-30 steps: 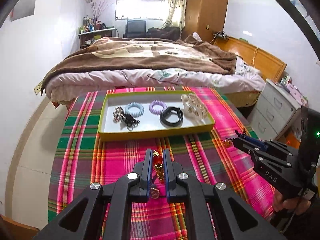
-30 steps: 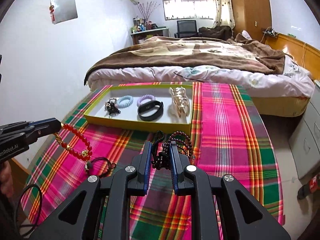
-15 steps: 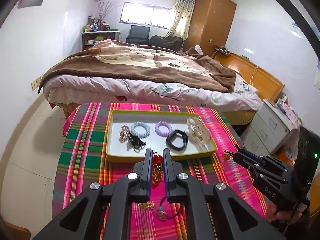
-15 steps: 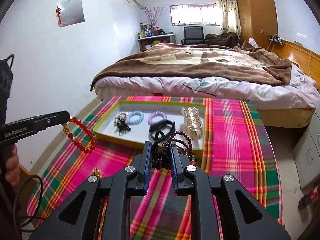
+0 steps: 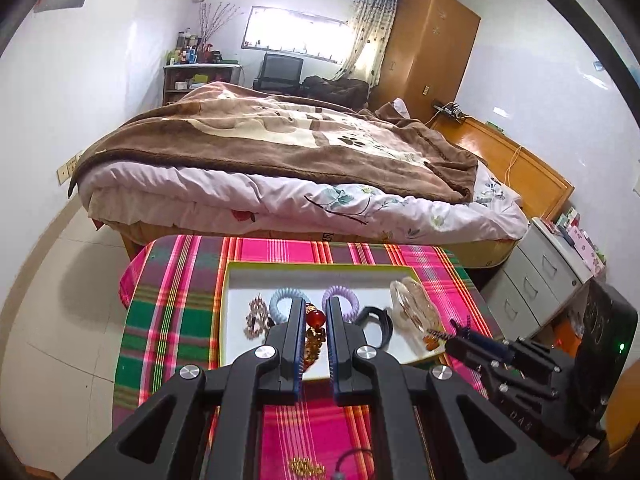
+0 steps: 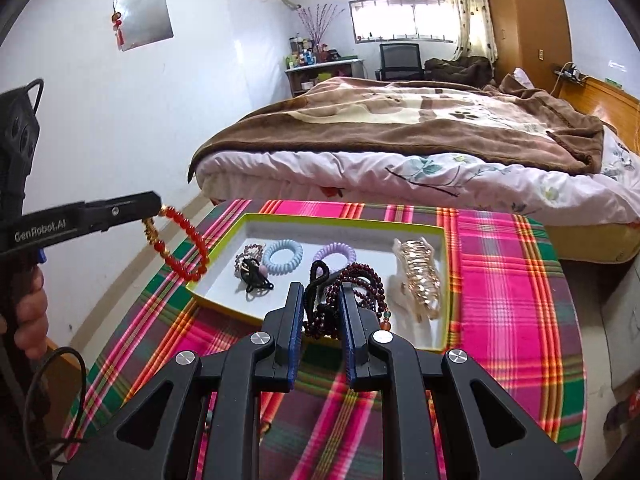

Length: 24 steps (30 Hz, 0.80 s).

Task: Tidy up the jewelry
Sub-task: 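Carry both bracelets up and over the yellow box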

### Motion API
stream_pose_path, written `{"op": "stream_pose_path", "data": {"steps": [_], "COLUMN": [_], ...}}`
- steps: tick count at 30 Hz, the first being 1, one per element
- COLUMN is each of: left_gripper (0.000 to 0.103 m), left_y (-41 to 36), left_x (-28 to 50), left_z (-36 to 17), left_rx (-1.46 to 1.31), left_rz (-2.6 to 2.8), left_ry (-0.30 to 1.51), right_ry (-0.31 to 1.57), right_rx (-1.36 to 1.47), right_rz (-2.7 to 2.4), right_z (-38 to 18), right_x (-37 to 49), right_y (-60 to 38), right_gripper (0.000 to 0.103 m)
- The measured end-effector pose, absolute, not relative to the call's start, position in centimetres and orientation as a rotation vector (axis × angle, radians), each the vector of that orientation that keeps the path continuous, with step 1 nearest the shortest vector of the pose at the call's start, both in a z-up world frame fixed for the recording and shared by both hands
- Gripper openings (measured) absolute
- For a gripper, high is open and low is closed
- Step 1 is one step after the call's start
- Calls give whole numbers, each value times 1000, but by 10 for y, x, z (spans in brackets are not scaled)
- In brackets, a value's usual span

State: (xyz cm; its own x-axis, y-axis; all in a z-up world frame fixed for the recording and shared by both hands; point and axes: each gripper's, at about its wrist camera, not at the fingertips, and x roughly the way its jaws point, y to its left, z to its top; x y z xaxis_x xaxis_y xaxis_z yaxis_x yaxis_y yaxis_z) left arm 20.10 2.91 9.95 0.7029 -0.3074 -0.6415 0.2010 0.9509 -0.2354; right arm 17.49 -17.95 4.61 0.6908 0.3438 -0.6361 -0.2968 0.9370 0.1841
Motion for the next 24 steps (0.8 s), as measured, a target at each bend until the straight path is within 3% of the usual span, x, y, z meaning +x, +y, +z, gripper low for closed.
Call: {"op": "stream_pose_path", "data": {"steps": [24], "left_gripper": [10], "left_y": [29], "left_x": [303], "left_z": [48], "left_rx": [-141], "left_rz": [-251], "left_ry": [845], "right_ry": [846], "right_rx": [34], "right_rz": [444], "right_z": [-3], "right_x": [238], "right_y": [-124], "right_gripper": [18]}}
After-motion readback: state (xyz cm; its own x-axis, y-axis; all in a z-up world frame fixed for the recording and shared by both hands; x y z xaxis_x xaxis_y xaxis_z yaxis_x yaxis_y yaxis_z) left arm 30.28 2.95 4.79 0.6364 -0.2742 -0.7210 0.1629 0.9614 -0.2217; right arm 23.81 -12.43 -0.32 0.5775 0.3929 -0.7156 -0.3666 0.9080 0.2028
